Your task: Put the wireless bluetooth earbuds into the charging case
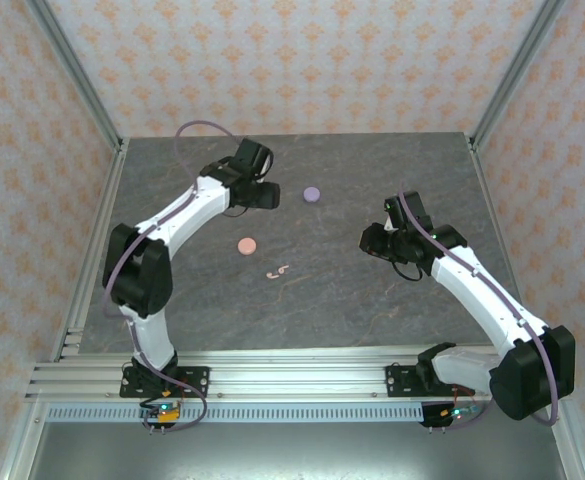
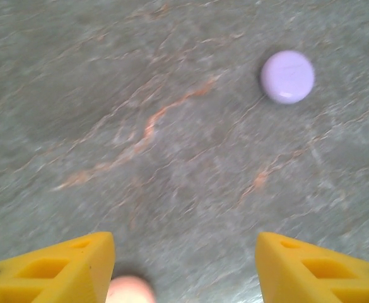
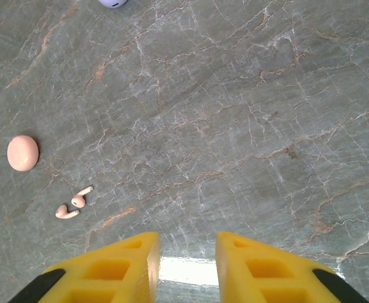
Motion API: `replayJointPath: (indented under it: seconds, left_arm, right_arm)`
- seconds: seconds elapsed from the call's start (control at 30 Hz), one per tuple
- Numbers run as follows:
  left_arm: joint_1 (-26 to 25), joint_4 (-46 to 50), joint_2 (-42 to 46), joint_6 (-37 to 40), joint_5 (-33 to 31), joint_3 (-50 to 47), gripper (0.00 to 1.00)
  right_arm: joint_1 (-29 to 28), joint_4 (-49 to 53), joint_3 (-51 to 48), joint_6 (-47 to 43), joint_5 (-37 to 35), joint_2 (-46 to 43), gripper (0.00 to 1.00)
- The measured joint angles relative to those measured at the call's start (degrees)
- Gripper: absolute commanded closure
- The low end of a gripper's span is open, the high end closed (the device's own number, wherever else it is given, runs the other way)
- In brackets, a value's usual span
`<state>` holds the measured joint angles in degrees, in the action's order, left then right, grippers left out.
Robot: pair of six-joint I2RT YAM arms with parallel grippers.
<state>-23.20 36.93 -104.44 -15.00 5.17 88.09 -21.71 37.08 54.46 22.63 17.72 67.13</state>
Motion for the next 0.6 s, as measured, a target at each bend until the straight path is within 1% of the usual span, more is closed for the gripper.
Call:
replayJointPath:
  seconds: [0.13, 0.3, 0.47, 0.6]
  left_arm:
    - [0.00, 0.44, 4.46, 0.02, -3.04, -6.25, 0.39]
    - [0.00, 1.64, 7.93, 0.15, -4.42, -12.22, 0.34]
    - [0.00, 2.36, 8.44, 1.07, -4.35, -15.50, 0.29]
    - [0.00, 2.73, 7.56, 2.08, -3.87, -15.82, 0.27]
  right_arm:
    - [0.00, -0.02, 0.00, -0.44, -0.26, -0.02, 0.68]
    - [0.00, -0.44, -0.17, -0.81, -0.39, 0.00, 0.67]
    - [0.00, -1.14, -1.11, -0.81, -0.39, 0.00, 0.67]
    - [0.00, -1.38, -1.57, -0.81, -0.39, 0.09, 0.67]
